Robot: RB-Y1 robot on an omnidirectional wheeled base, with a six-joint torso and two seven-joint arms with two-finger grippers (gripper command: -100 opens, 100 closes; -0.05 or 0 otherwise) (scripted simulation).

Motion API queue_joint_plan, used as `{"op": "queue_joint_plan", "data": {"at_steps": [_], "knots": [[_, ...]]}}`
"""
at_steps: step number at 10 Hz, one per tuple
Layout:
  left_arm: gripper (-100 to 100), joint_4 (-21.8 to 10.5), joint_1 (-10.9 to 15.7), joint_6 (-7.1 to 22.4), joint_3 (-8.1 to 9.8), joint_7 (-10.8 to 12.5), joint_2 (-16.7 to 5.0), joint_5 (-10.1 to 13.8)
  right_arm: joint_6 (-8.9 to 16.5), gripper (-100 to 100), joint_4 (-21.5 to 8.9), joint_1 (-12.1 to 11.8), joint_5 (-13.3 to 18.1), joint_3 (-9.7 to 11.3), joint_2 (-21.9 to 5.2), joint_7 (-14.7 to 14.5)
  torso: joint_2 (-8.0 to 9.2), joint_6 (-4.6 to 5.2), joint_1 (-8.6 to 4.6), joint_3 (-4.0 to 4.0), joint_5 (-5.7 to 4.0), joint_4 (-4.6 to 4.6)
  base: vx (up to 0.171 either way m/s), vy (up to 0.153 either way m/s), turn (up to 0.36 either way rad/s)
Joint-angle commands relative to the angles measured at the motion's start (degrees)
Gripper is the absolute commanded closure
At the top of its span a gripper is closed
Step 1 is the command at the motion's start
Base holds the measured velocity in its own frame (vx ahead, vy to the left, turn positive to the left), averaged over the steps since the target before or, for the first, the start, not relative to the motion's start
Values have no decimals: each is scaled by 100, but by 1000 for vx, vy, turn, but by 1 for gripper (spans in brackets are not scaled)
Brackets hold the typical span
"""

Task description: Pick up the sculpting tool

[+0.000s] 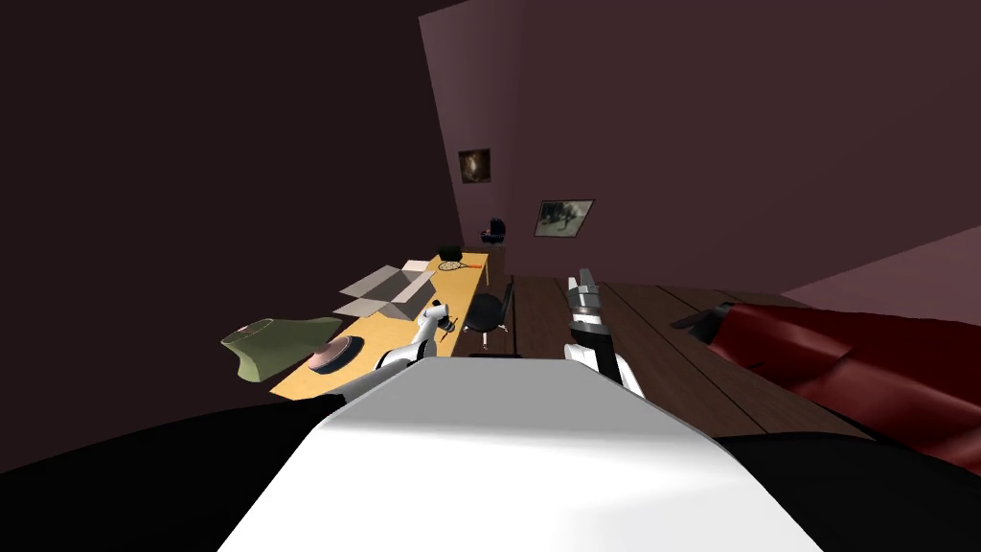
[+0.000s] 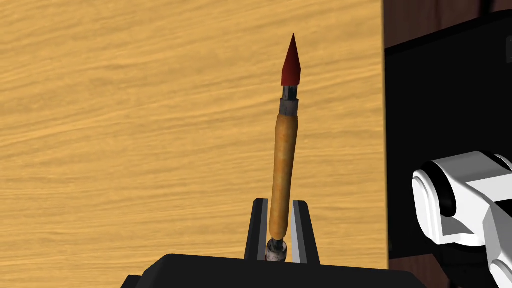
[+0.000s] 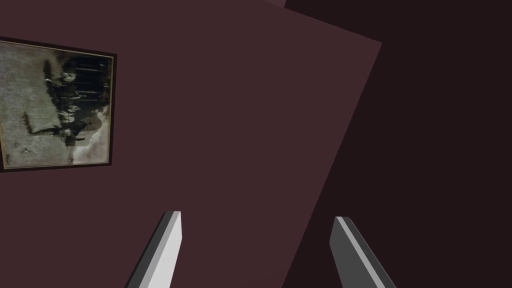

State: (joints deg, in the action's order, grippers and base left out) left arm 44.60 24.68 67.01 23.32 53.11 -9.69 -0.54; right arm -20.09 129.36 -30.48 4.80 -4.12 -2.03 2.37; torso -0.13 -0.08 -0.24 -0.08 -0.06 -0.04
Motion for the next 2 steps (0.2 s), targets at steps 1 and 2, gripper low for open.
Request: {"op": "queue_joint_plan", "data": {"at_steps": [1,2], "knots": [[100,0,0,0,0,0,0,0,0,0,0,0,0,0,0,0,0,0,0,0,0,0,6,-32,23],[0,17,1,27,-1,-20,-2,4,0,0,0,1,0,0,0,0,2,1,15,0,4,-2,1,-7,-5]]}}
